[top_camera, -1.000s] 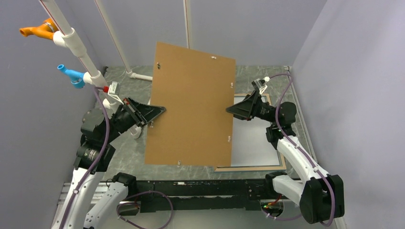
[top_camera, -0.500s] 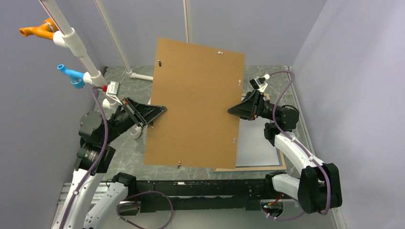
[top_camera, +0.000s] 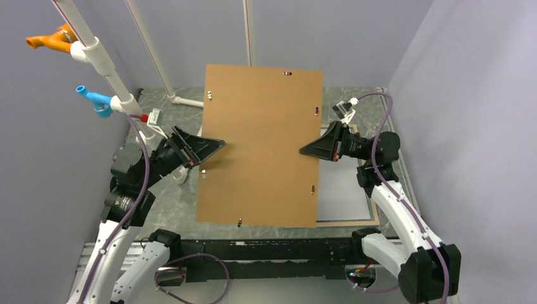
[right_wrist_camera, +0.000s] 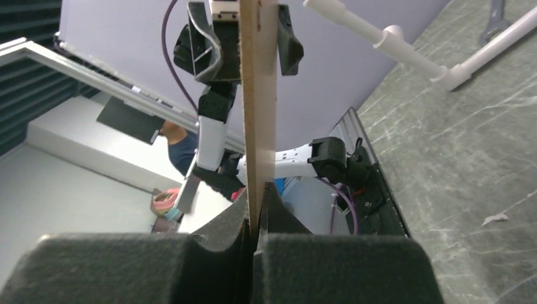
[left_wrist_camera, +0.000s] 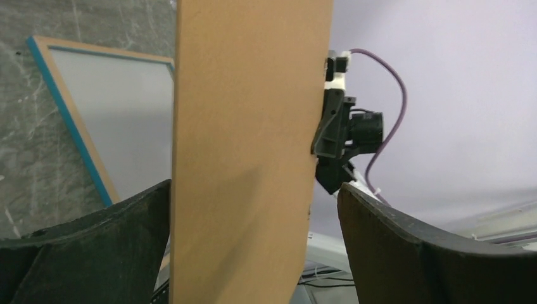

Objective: Put the photo into the frame

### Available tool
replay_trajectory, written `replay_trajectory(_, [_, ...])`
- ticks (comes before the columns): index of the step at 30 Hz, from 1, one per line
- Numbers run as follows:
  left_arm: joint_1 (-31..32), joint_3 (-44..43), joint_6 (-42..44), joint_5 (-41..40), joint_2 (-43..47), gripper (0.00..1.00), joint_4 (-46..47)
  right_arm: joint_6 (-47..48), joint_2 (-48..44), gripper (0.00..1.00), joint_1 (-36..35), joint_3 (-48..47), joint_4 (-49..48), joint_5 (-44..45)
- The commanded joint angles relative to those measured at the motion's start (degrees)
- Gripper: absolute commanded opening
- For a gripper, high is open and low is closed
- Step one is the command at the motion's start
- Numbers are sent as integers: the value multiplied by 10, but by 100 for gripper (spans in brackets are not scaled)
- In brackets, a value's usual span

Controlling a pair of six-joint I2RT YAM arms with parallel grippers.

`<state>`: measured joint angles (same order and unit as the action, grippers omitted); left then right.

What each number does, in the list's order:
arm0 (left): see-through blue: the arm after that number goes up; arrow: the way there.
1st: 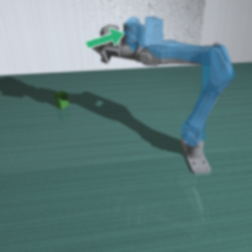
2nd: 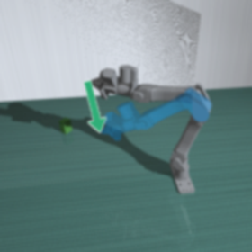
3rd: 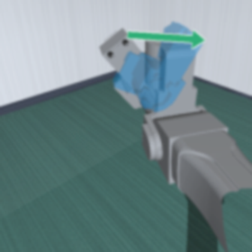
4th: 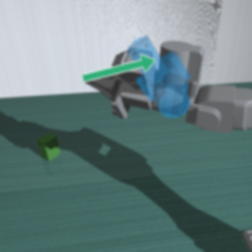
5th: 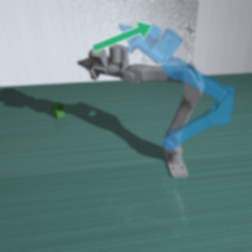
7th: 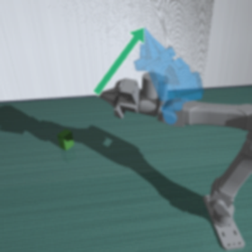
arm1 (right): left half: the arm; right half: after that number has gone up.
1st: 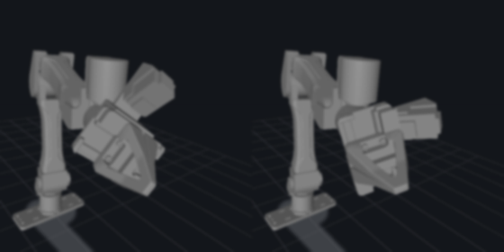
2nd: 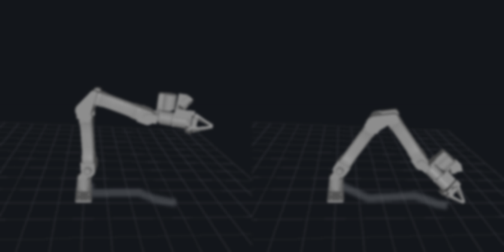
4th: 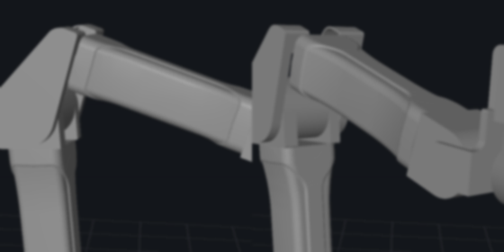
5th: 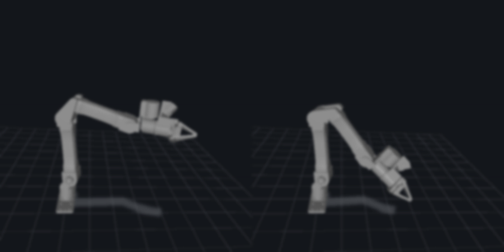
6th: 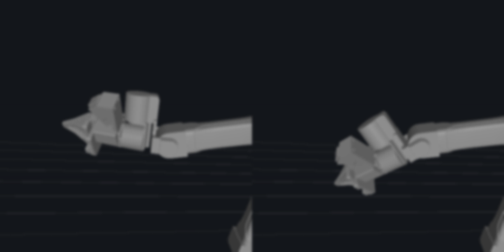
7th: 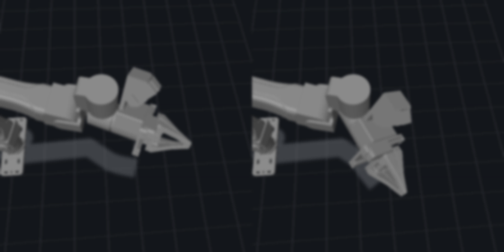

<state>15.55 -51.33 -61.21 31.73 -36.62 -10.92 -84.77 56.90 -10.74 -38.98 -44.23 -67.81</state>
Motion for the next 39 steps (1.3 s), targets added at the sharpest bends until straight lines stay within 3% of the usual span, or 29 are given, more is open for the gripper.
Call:
replay_trajectory(1, [-3, -16, 53, -16, -9, 99, -68, 182, -41, 0, 15, -83, 276, 67])
replay_trajectory(7, [-3, -64, 145, -87, -31, 99, -214, 285, -61, 0, 70, -140, 501, 111])
replay_trajectory(13, [-3, -80, 209, -115, -69, 99, -301, 224, -69, 0, 155, -108, 453, 52])
replay_trajectory(16, [-2, -69, 228, -116, -96, 99, -317, 235, -73, 0, 203, -116, 488, 42])
replay_trajectory(21, [46, -50, 234, -124, -151, 99, -307, 288, -64, 0, 246, -148, 563, 59])
replay_trajectory(32, [259, -50, 162, -234, -283, 93, -215, 266, -42, 0, 341, -125, 549, 119])
replay_trajectory(39, [348, -35, 109, -292, -364, 83, -125, 266, -25, 0, 395, -119, 550, 144])
